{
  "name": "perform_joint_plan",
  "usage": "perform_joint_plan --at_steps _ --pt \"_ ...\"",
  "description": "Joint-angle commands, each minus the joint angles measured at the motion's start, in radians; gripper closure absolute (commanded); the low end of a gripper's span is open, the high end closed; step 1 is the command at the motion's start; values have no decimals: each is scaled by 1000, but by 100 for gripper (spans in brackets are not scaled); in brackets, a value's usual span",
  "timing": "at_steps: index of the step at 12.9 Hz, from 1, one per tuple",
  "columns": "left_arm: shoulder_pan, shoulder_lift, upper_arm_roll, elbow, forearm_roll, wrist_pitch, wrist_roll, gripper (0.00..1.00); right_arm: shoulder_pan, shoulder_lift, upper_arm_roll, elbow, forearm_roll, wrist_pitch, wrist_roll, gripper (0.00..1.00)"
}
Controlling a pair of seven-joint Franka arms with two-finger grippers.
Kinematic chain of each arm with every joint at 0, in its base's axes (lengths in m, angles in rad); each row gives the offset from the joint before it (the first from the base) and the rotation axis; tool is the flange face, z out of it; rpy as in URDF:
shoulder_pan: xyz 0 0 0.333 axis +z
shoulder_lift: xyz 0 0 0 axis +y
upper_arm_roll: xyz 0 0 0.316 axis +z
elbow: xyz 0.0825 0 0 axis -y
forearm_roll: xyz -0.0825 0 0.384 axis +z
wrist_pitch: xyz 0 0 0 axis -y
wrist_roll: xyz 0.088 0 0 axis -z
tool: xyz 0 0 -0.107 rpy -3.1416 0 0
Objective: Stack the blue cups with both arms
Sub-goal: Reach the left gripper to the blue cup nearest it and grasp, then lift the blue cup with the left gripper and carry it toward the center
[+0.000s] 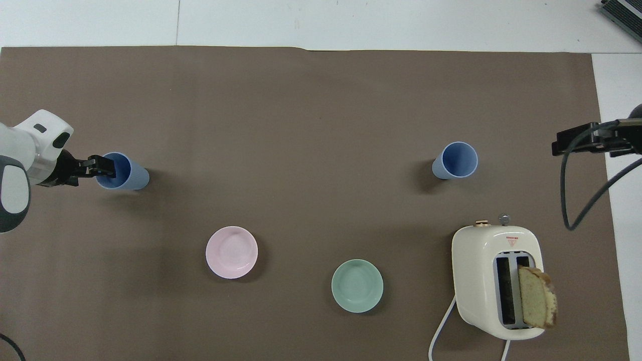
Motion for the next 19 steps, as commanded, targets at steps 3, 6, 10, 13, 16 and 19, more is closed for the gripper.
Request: perform_joint_plan --at_steps 3,6,10,13,16,19 --pt "-11 32 -1 69 -8 -20 -18 100 -16 -19 8 -17 0 1 -26 0" --pt "-11 33 -4 155 -34 -112 -21 100 -16 -19 8 -17 0 1 -27 0" --pt "-67 -6 -26 212 -88 -200 -129 100 -16 -19 8 -19 0 1 -26 0" --pt "-171 -4 -57 269 -86 -217 -351 100 -16 -19 8 -19 0 1 -26 0" --pt "-306 1 -58 284 -88 -199 -513 100 -16 -19 8 -17 0 1 -26 0" --pt "-415 0 -60 269 -88 -194 -624 100 -16 -20 8 -19 0 1 -26 0"
